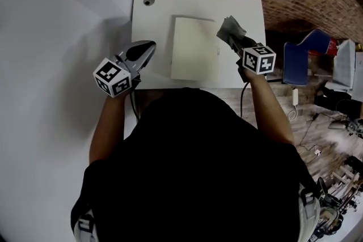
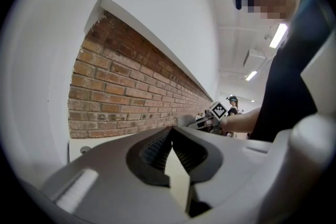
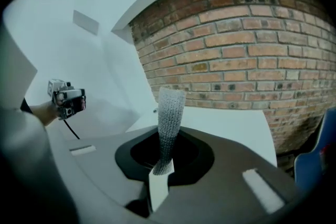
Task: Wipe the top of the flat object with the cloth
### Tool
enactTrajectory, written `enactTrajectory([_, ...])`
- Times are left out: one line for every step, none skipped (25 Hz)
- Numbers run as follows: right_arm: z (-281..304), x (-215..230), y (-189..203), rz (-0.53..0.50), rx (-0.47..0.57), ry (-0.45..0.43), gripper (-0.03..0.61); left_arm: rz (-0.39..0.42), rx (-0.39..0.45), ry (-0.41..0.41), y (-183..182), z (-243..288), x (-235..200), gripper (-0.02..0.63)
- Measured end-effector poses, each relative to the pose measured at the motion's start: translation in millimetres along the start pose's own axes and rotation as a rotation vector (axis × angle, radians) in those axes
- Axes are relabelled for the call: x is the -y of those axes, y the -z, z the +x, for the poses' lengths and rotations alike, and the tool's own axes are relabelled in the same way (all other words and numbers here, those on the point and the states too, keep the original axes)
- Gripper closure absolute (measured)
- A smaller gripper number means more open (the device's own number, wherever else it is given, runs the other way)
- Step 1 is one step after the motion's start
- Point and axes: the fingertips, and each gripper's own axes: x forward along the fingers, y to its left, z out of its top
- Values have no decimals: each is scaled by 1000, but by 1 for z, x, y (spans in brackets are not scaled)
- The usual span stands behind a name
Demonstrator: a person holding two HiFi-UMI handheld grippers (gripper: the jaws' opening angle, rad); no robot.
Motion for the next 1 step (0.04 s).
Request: enactTrajectory([-3,-3,-6,-15,13,2,565,1,1,-1,0,0,0,612])
